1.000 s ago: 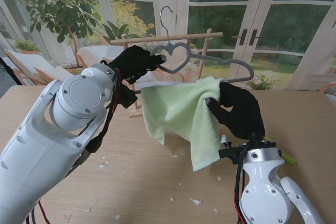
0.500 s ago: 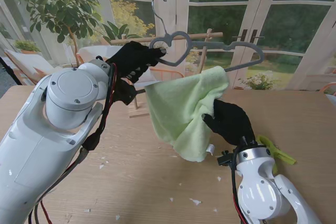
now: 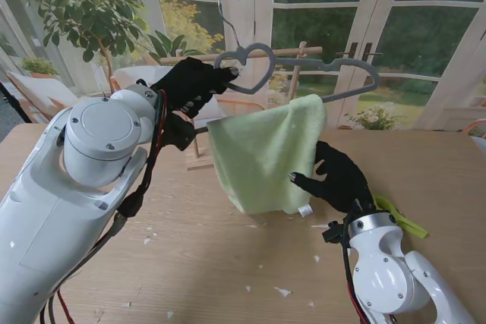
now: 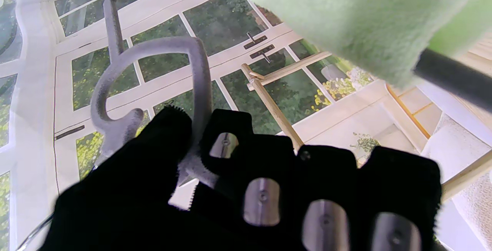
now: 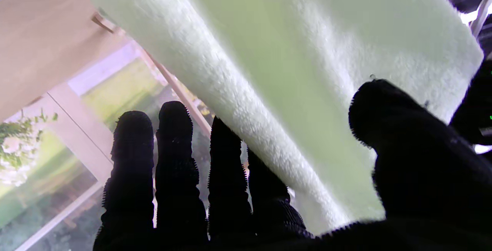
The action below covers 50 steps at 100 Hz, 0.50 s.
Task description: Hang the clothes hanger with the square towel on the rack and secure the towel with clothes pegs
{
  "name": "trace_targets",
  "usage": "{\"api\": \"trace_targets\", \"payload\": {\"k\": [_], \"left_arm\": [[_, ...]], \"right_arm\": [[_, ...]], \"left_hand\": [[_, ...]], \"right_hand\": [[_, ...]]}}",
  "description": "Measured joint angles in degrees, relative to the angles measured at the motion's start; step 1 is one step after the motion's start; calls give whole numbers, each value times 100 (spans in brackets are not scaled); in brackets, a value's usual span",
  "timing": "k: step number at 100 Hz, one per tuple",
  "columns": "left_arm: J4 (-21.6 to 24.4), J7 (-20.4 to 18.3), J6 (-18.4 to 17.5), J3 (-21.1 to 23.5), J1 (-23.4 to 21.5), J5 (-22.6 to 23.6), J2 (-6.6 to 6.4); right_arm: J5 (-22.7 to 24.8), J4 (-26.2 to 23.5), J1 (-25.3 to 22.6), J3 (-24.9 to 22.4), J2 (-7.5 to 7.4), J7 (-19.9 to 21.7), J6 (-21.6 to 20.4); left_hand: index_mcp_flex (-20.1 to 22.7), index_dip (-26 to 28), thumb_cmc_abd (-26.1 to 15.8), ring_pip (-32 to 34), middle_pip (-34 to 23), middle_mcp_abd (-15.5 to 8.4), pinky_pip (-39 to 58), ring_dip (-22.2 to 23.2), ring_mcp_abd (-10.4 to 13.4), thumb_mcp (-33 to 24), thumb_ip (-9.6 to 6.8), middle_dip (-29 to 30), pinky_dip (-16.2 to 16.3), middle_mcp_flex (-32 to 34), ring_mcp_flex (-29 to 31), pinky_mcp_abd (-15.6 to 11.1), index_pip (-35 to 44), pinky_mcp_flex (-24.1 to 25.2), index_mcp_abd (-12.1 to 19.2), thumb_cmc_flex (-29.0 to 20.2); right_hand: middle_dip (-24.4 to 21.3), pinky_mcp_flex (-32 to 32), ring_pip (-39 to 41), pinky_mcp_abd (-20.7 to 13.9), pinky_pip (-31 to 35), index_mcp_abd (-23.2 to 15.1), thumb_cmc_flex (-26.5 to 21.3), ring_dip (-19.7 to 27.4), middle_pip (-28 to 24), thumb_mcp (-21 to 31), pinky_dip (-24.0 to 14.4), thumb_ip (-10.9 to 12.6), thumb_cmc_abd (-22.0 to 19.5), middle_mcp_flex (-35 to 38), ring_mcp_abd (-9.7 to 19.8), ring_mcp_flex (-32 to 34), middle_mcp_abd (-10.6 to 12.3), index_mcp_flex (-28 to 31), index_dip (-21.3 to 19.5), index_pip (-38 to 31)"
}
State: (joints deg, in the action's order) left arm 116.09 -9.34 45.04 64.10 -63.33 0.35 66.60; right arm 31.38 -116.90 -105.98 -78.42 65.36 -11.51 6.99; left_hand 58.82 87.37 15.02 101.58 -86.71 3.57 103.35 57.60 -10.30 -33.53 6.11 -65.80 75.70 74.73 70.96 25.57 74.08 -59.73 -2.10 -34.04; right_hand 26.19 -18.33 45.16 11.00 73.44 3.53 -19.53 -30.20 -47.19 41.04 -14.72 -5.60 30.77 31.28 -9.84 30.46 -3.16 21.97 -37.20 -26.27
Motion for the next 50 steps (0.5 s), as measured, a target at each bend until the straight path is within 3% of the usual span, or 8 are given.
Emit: {"api": "trace_targets", "payload": {"k": [4,12,17,22,26,32,39,50], "left_arm": [[0,0,-1,-10,0,5,-1],[0,-4,-6,-37,0,18,-4],[-2,-20,-11,-54,0,40,-9],[-5,-41,-20,-74,0,82,-15],[-10,-58,-34,-100,1,158,-24],[-27,-73,-64,-150,5,316,-36],[-63,-49,-73,-198,13,405,-37],[-140,-43,-147,-297,29,619,-44]], "right_arm": [[-1,41,34,75,9,-232,-8],[12,153,153,255,60,-706,12],[13,220,239,329,118,-908,18],[11,261,312,370,181,-1039,15],[0,267,345,389,219,-1108,-4],[-42,256,361,406,258,-1152,-70],[-105,176,327,409,270,-1144,-213],[-129,-5,257,435,270,-1154,-419]], "left_hand": [[0,0,0,0,0,0,0,0,0,0,0,0,0,0,0,0,0,0,0,0],[0,0,0,0,0,0,0,0,0,0,0,0,0,0,0,0,0,0,0,0],[0,0,0,0,0,0,0,0,0,0,0,0,0,0,0,0,0,0,0,0],[0,0,0,0,0,0,0,0,0,0,0,0,0,0,0,0,0,0,0,0],[0,0,0,0,0,0,0,0,0,0,0,0,0,0,0,0,0,0,0,0],[0,0,0,0,0,0,1,0,0,0,0,0,0,0,0,0,0,0,0,0],[0,0,0,0,0,0,1,0,0,0,0,0,0,0,0,0,0,0,0,0],[0,0,0,0,0,0,1,0,0,0,-1,0,0,0,0,0,0,0,0,0]], "right_hand": [[0,0,0,0,-26,-151,-1,0,-15,51,0,0,-6,44,1,0,8,189,43,-131],[16,0,0,0,-34,-590,-1,0,-49,367,0,0,136,139,9,0,14,834,-248,-711],[43,-7,5,0,-36,-1035,-116,0,-53,689,0,0,248,394,12,3,65,1444,-338,-1244],[53,-105,80,-1,-40,-1629,-538,0,-54,867,0,-306,263,912,17,304,148,1936,126,-2087],[54,-243,153,-1,-41,-1867,-777,0,-54,951,0,-307,244,1402,23,550,230,2313,450,-2471],[54,-522,319,-5,95,-1922,-938,0,-54,946,0,-309,126,2044,52,1094,287,2471,817,-2585],[54,-811,474,-2,238,-1897,-994,0,-54,934,0,-347,72,2515,73,1509,348,2492,955,-2598],[32,-964,577,0,358,-1841,-1137,0,-38,870,0,-467,73,2707,96,1740,410,2492,1059,-2598]]}}
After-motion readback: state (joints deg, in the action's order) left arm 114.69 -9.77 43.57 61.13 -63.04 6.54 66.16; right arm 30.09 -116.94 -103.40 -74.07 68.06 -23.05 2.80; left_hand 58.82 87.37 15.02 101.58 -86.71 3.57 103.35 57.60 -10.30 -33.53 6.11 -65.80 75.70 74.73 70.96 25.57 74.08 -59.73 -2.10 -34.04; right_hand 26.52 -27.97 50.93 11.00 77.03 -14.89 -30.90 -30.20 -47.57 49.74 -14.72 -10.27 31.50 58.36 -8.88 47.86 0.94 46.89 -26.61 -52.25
